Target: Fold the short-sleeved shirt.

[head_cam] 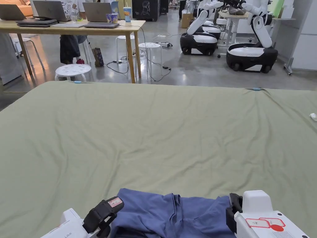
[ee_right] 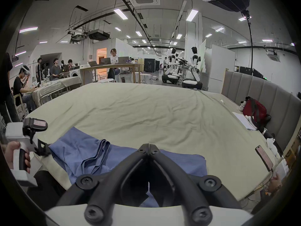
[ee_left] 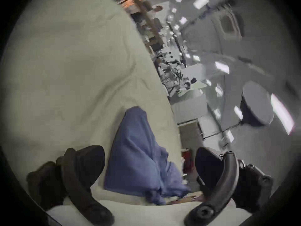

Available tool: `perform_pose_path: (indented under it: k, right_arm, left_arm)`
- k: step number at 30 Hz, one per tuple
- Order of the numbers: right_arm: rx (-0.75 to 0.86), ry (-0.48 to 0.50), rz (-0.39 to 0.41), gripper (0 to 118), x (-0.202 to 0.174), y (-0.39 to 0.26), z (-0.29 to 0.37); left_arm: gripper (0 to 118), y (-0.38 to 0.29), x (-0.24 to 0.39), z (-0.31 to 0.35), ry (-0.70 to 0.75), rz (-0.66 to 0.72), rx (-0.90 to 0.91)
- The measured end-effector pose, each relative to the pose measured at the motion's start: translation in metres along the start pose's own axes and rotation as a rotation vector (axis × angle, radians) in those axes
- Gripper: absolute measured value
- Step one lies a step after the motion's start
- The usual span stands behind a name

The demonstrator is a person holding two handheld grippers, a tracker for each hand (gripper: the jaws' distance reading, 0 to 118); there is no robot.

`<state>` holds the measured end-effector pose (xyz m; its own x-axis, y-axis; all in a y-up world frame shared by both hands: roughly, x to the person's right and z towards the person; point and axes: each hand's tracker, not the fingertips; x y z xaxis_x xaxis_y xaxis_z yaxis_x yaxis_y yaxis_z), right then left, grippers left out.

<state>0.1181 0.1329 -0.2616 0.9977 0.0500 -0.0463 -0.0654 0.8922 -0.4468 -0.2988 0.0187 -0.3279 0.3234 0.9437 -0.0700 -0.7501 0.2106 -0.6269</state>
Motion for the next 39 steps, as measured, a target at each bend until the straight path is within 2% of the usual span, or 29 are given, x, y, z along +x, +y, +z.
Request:
perform_pose_path:
  k: [1, 3, 5, 6, 7, 8, 10, 12, 17, 18, 23, 29, 34, 39]
  right_arm:
    - [0.0, -0.004, 0.001, 0, 0.001, 0.0, 0.0]
    - [-0.001, -0.009, 0.004, 0, 0.003, -0.001, 0.001]
    - [-0.004, -0.012, 0.008, 0, 0.006, -0.002, 0.002]
    - [-0.005, -0.019, 0.011, 0, 0.007, -0.002, 0.003]
    - [-0.007, -0.019, 0.01, 0, 0.009, -0.002, 0.004]
    - [-0.008, -0.022, 0.008, 0, 0.011, -0.002, 0.005]
    - [-0.007, -0.033, 0.014, 0, 0.013, -0.001, 0.007]
    - [-0.006, -0.038, 0.01, 0, 0.016, 0.001, 0.008]
    - [0.003, -0.039, 0.004, 0, 0.016, 0.003, 0.008]
    - [0.004, -0.038, 0.004, 0, 0.016, 0.002, 0.007]
    - [0.002, -0.032, -0.009, 0, 0.017, 0.0, 0.007]
    - [-0.002, -0.038, -0.049, 0, 0.032, -0.006, 0.009]
    - [0.006, -0.053, -0.057, 0, 0.045, -0.007, 0.015]
    - [0.01, -0.064, -0.075, 0, 0.057, -0.009, 0.022]
  left_arm:
    - [114, -0.004, -0.008, -0.009, -0.005, 0.048, -0.018]
    - [104, -0.008, -0.015, -0.023, -0.104, 0.055, -0.035]
    - [78, -0.012, -0.013, -0.032, -0.058, 0.073, -0.055]
    - [57, -0.016, -0.01, -0.035, 0.005, 0.056, -0.046]
    - [18, -0.016, -0.008, -0.036, 0.068, 0.019, -0.036]
    - [18, -0.017, -0.007, -0.035, 0.132, -0.026, -0.013]
    - [16, -0.025, 0.009, -0.023, 0.087, -0.035, -0.003]
    - [16, -0.018, 0.023, -0.01, 0.127, -0.109, 0.037]
    - [16, 0.02, 0.053, 0.033, 0.269, -0.338, 0.171]
    - [16, 0.037, 0.041, 0.04, 0.292, -0.387, 0.197]
    - [15, 0.057, 0.057, 0.049, 0.421, -0.643, 0.214]
    - [15, -0.023, 0.142, 0.004, 0.377, -0.998, 0.17]
    - [15, -0.095, 0.17, -0.064, 0.353, -1.266, 0.04]
    - [14, -0.176, 0.167, -0.114, 0.338, -1.537, -0.094]
